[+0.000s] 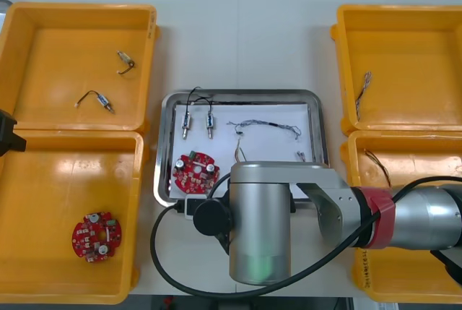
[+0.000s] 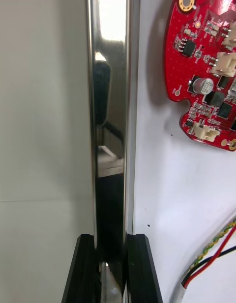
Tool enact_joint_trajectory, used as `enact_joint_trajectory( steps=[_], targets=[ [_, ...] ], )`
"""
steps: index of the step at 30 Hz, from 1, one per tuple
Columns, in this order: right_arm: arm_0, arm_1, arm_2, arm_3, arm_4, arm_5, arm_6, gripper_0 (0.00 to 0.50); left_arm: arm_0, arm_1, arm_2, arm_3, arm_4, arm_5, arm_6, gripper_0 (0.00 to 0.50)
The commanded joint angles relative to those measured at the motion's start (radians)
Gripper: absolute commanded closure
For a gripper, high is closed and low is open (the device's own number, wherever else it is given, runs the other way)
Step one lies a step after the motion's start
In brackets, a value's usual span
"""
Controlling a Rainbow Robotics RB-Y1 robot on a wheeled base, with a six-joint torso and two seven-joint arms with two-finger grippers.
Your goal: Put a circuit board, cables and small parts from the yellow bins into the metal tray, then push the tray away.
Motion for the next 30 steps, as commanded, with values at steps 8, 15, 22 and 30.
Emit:
enact_joint_trajectory(
  steps=[8,15,22,30],
  targets=[
    [-0.148,-0.065,0.012,-0.021,-0.022,0.006,-0.010,0.500,0.016,0.047,0.031,-0.027,0.003,0.006,-0.087,0.000],
    [-0.217,-0.061,0.013,0.028,-0.044,0.012,-0.015,0.500,0.016,0.047,0.031,-0.027,0.003,0.006,-0.087,0.000],
    [-0.249,-0.059,0.013,0.059,-0.041,0.011,-0.017,0.500,0.016,0.047,0.031,-0.027,0.003,0.006,-0.087,0.000],
    [-0.312,-0.039,0.013,0.133,-0.041,0.009,-0.010,0.500,0.016,0.047,0.031,-0.027,0.003,0.006,-0.087,0.000]
  ],
)
